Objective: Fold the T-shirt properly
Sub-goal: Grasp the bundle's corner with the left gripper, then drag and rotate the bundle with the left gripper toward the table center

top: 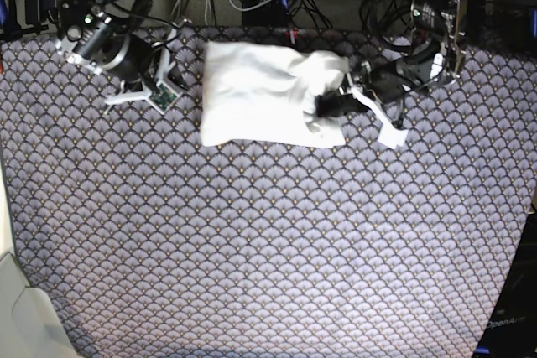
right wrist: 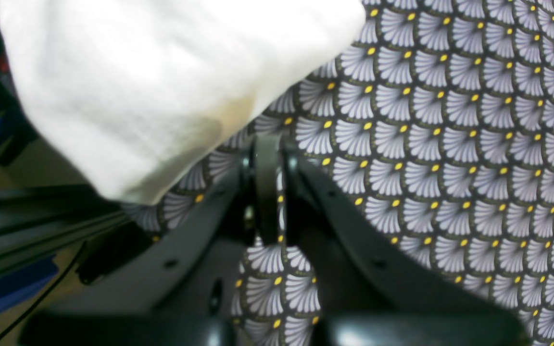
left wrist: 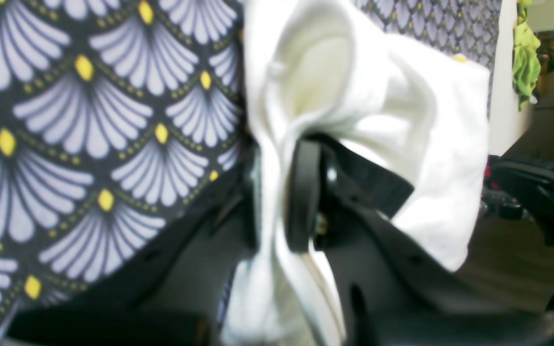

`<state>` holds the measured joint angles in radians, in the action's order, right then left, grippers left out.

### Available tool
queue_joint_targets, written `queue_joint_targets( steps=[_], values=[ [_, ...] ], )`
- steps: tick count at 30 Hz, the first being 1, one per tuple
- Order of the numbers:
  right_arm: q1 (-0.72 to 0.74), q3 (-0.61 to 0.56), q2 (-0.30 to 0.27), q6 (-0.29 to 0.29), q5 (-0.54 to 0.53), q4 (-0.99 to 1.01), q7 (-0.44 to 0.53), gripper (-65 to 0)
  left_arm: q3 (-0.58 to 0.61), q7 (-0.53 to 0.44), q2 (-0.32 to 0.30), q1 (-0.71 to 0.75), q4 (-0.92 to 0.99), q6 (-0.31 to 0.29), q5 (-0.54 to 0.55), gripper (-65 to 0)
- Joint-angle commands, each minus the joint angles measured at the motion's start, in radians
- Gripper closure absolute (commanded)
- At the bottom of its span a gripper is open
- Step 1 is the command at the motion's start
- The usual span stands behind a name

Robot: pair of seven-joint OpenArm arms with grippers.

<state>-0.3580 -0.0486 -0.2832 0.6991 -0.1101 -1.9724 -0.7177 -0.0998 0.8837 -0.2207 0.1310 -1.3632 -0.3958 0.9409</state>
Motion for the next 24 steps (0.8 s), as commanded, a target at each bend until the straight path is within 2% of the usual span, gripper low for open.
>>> queue_joint_targets(
  steps=[1, 8, 18, 24],
  values=[
    [0.003, 0.003, -0.009, -0.001, -0.01, -0.015, 0.02, 0.0, 0.002, 0.016, -0.004, -0.008, -0.012, -0.007, 0.008, -1.1],
    [0.001, 0.003, -0.009, -0.001, -0.01, -0.015, 0.02, 0.0, -0.002, 0.016, -0.007, -0.027, -0.022, -0.007, 0.016, -0.6],
    [0.0, 0.003, -0.009, -0.001, -0.01, -0.015, 0.02, 0.0, 0.015, 0.018, -0.009, -0.21, -0.012, -0.007, 0.003, -0.6],
    [-0.003, 0.003, -0.009, -0.001, -0.01, -0.015, 0.02, 0.0, 0.162, 0.018, 0.001, -0.327, 0.008, -0.007, -0.174, -0.6]
  ],
)
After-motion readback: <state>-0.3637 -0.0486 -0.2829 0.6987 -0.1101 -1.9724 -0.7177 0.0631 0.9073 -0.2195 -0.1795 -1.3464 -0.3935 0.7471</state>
